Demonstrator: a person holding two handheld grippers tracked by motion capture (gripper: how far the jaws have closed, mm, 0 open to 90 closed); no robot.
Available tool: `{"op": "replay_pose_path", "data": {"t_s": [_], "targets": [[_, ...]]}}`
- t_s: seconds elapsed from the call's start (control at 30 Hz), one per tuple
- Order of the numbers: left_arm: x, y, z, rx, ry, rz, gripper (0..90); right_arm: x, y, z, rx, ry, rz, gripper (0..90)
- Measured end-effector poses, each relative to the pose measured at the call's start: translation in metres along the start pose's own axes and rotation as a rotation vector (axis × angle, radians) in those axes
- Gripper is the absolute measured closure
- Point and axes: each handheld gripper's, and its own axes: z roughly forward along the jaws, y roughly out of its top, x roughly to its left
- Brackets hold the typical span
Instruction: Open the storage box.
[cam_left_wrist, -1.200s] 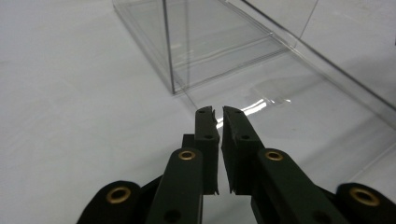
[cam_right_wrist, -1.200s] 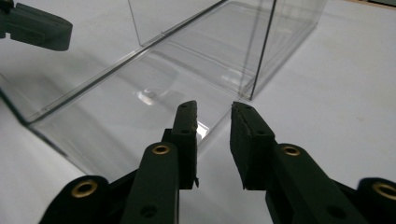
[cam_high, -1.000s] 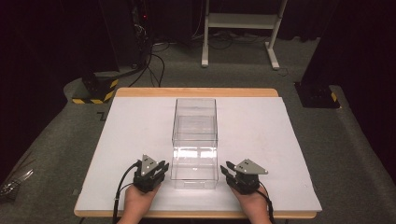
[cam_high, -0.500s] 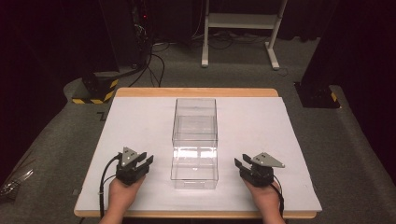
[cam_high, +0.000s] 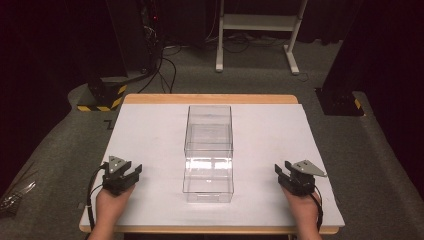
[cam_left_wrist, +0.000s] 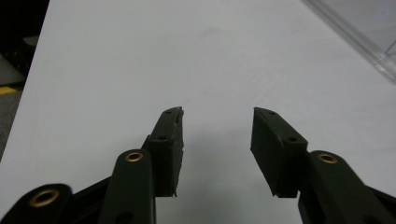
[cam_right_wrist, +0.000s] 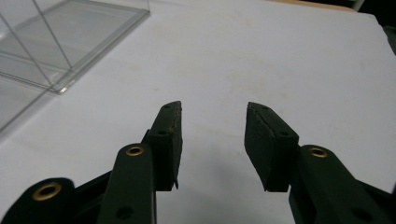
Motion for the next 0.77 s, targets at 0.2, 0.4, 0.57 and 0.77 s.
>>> {"op": "replay_pose_path", "data": {"t_s": [0.2, 0.4, 0.57, 0.77], "targets": [[0.007, -0.011, 0.015, 0.059, -0.009, -0.028, 45.9, -0.001, -0.005, 0.010, 0.084, -0.039, -0.048, 52.0], [0.003, -0.011, 0.017, 0.055, 0.002, -0.005, 39.3, 0.002, -0.012, 0.027, 0.183, -0.009, -0.060, 44.2], [0.002, -0.012, 0.016, 0.055, 0.004, -0.003, 39.2, 0.001, -0.013, 0.027, 0.183, -0.005, -0.025, 43.8], [0.002, -0.012, 0.016, 0.054, 0.005, -0.004, 39.2, 0.000, -0.013, 0.028, 0.183, -0.003, -0.024, 43.7]]}}
